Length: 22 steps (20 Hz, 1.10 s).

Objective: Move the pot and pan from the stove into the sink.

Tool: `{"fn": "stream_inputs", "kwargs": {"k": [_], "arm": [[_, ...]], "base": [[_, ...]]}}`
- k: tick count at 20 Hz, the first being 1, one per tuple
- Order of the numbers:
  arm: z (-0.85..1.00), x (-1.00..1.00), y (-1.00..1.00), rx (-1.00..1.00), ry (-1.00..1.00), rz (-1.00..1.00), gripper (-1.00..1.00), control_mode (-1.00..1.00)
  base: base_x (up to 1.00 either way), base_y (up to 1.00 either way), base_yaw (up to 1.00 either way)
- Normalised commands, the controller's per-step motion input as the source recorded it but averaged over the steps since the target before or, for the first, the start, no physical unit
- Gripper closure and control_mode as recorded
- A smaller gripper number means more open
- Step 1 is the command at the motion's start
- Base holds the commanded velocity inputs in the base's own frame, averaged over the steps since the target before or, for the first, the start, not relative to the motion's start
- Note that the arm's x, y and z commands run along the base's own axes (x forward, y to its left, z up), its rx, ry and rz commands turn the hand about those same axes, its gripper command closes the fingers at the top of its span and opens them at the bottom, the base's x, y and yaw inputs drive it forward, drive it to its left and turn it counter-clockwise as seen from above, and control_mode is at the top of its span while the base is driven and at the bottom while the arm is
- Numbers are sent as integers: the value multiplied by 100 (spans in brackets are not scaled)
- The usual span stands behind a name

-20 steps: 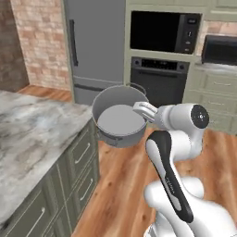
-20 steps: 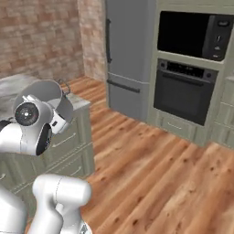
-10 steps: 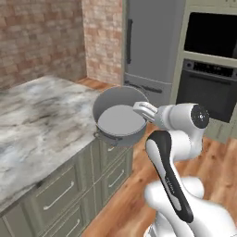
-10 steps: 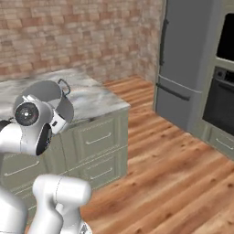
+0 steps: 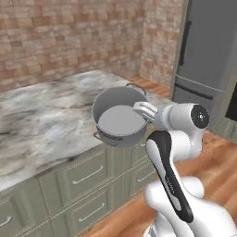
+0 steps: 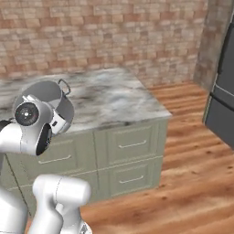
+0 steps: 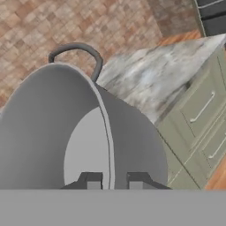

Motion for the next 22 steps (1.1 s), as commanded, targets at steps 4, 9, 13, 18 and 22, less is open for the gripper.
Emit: {"fn": "stream_inputs", "kwargs": {"k": [4,9,13,18,22], "arm": [[0,0,0,0,0,0,100,100],[0,0,0,0,0,0,100,100],[0,0,0,0,0,0,100,100],[0,0,0,0,0,0,100,100],[0,0,0,0,0,0,100,100]], "base": [[-9,0,50],[-8,0,50],[-3,0,50],[-3,0,50],[-4,0,50]]}}
